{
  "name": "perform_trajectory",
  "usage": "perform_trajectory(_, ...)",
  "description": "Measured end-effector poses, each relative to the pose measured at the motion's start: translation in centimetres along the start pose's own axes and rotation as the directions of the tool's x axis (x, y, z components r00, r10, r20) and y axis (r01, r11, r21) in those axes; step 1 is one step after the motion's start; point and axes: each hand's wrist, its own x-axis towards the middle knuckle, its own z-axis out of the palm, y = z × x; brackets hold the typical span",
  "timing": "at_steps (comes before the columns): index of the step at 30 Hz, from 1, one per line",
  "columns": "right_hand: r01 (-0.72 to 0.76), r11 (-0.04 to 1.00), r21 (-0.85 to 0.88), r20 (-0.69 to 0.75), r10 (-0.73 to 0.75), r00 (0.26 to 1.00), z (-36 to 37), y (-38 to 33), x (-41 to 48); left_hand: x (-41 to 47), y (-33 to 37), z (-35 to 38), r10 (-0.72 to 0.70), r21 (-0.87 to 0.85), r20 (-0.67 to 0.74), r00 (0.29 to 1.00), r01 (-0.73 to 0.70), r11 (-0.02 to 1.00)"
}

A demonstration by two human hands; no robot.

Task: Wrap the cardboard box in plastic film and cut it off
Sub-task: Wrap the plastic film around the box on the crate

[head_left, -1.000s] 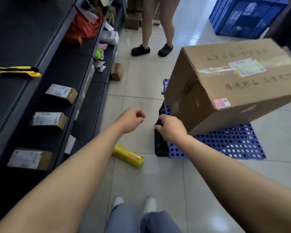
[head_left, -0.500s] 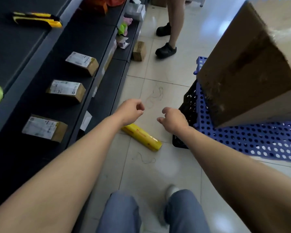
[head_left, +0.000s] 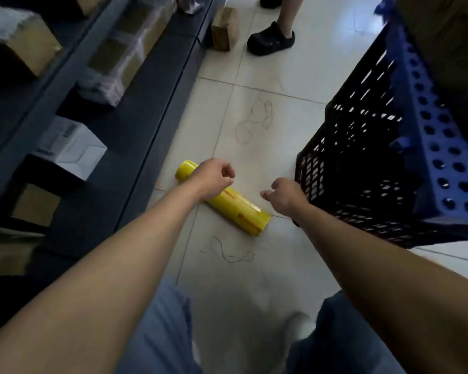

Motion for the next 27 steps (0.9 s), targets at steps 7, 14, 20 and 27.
perform_trajectory(7, -0.167, 0.971, 0.173, 0.078, 0.155, 0.985, 8.3, 4.8, 6.5, 5.2, -5.5, 6.4, 0.035, 0.021, 0.017, 0.999, -0.035, 0.999)
perform_trajectory(14, -0.351, 0.875, 0.334, 0.238, 0.282, 0.929, 11.9, 6.2, 8.1, 5.8, -8.2, 8.8, 0.008, 0.012, 0.051, 0.999, -0.009, 1.0)
perform_trajectory(20, -0.484, 0.605, 0.632, 0.312, 0.372, 0.874, 14.5, 7.9, 12.3, 6.4, -8.9, 9.4, 0.007, -0.006, 0.03, 1.0, -0.006, 1.0)
perform_trajectory(27, -0.559, 0.386, 0.734, 0.408, 0.408, 0.817, 17.5, 9.3, 14.6, 6.2, -9.8, 10.6, -0.006, -0.017, 0.035, 0.999, 0.006, 1.0)
